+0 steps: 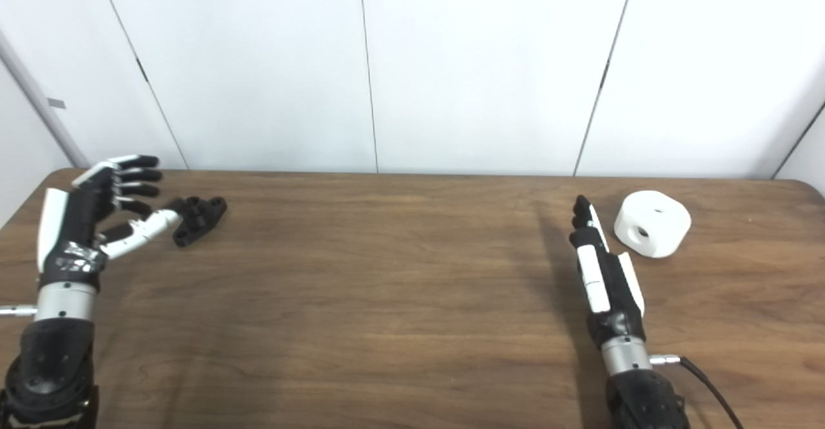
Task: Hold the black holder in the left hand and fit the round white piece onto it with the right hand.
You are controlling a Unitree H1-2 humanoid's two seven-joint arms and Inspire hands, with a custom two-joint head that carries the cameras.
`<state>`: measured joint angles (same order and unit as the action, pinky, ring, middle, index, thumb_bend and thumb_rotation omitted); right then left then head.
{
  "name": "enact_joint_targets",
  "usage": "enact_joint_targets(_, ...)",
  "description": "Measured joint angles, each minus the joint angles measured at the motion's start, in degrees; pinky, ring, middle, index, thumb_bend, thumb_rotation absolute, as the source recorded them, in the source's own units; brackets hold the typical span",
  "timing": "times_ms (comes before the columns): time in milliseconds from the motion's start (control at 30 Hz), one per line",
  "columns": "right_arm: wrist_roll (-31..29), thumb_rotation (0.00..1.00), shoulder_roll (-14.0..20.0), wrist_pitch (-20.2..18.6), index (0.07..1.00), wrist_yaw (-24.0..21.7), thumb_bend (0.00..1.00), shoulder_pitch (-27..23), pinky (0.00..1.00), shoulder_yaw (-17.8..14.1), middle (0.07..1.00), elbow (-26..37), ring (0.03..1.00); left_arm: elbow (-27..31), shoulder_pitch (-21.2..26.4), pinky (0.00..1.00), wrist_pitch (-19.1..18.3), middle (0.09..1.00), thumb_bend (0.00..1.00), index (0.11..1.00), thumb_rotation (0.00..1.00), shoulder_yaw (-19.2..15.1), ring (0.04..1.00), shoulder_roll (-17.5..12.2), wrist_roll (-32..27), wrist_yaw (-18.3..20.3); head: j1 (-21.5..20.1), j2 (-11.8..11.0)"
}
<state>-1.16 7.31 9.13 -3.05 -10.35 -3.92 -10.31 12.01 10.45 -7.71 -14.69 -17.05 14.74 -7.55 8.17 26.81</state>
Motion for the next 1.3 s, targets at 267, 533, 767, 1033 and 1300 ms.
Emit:
enact_joint_targets(267, -0.4, 1.0, 0.2, 0.6, 1.0, -0.7, 0.45, -0.2, 1.0, -0.1, 1.0, -0.4, 1.0, -10.6, 1.0, 0.68, 5.5, 0.785, 0.91, 0.804, 0.29, 2.9, 0.766, -6.3, 6.3, -0.8, 2.4, 0.1)
enact_joint_targets(533, -0.9, 1.0, 0.3, 0.6, 1.0, -1.4, 0.43, -0.2, 1.0, -0.1, 1.0, -0.4, 1.0, -15.9, 1.2, 0.78, 6.2, 0.887, 0.91, 0.867, 0.37, 6.7, 0.883, -9.2, 12.1, -0.6, 2.2, 0.3)
enact_joint_targets(767, -1.0, 1.0, 0.2, 0.5, 1.0, -1.4, 0.41, -0.2, 1.0, -0.2, 1.0, -0.3, 1.0, -24.0, 3.7, 0.89, 6.5, 0.941, 0.97, 0.904, 0.48, 11.8, 0.961, -14.6, 16.7, 1.6, 2.5, 0.3)
enact_joint_targets(1033, -1.9, 1.0, 0.4, 0.4, 1.0, -1.5, 0.43, -0.1, 1.0, -0.3, 1.0, -0.3, 1.0, -27.7, 7.5, 0.92, 6.2, 0.927, 0.99, 0.89, 0.5, 15.4, 0.953, -17.3, 18.9, 3.8, 4.2, 0.5)
enact_joint_targets(1300, -3.5, 1.0, 0.8, 0.5, 1.0, -2.2, 0.43, 0.0, 1.0, -0.4, 1.0, -0.1, 1.0, -31.2, 8.1, 0.9, 6.2, 0.919, 0.99, 0.881, 0.54, 16.4, 0.952, -17.9, 19.0, 4.7, 5.4, 1.1)
